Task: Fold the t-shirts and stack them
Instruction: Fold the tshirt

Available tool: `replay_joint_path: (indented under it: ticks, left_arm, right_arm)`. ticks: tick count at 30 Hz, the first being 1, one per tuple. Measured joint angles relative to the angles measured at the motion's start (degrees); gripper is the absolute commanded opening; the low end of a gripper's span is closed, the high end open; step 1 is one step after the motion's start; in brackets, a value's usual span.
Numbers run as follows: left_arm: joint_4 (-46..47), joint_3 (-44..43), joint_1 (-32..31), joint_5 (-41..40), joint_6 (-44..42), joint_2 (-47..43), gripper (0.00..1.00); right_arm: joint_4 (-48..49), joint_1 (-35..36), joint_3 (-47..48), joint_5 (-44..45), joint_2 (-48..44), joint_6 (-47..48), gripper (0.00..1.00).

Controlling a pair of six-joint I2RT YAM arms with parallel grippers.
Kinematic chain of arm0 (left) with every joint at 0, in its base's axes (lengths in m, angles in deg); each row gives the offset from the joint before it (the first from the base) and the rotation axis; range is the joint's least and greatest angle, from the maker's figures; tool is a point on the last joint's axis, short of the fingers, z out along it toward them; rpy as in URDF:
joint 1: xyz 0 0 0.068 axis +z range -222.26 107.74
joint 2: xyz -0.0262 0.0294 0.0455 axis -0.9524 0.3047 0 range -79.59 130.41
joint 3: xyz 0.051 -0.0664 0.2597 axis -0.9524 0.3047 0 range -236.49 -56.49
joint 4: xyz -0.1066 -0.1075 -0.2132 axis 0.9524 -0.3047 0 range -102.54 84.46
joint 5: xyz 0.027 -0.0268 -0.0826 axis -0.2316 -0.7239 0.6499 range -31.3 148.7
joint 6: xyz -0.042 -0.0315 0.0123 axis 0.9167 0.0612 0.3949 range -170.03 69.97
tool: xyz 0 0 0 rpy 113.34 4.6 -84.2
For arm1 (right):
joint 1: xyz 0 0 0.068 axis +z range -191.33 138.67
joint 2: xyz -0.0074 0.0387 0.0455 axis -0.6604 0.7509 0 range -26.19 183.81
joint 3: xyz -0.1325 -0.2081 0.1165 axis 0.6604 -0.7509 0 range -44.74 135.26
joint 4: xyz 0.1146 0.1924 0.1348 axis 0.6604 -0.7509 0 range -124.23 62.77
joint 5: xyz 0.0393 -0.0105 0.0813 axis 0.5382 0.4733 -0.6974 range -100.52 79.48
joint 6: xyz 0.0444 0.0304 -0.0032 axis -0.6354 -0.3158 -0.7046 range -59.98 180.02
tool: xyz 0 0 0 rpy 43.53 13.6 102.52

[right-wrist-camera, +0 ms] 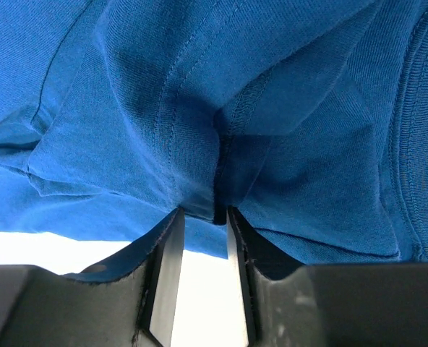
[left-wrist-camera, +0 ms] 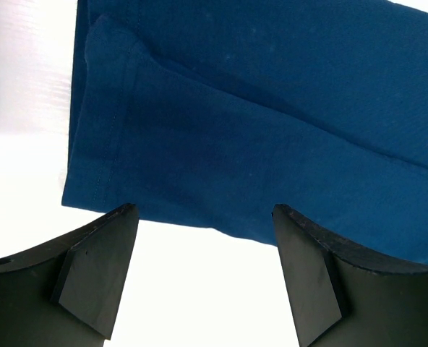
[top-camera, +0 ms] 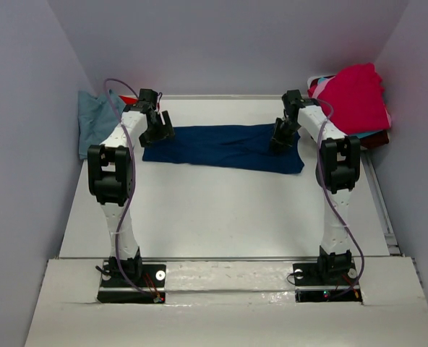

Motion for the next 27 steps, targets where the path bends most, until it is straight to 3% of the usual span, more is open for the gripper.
replay_joint_path:
  ticks: [3,8,27]
  left_arm:
    - [0.0,0.0,0.0,0.0,0.0,0.0,0.86]
    - [0.0,0.0,0.0,0.0,0.0,0.0,0.86]
    - [-0.1,0.4,0.0,-0.2,-0.3,0.0,0.86]
  right_arm:
    - [-0.1,0.0,0.1,0.0,0.0,0.1,0.2]
    - [-0.5,0.0,3.0,-0.2,0.1,0.0,0.12]
    - [0.2,0.0,17.7,-10.6,7.9,0.9,0.11]
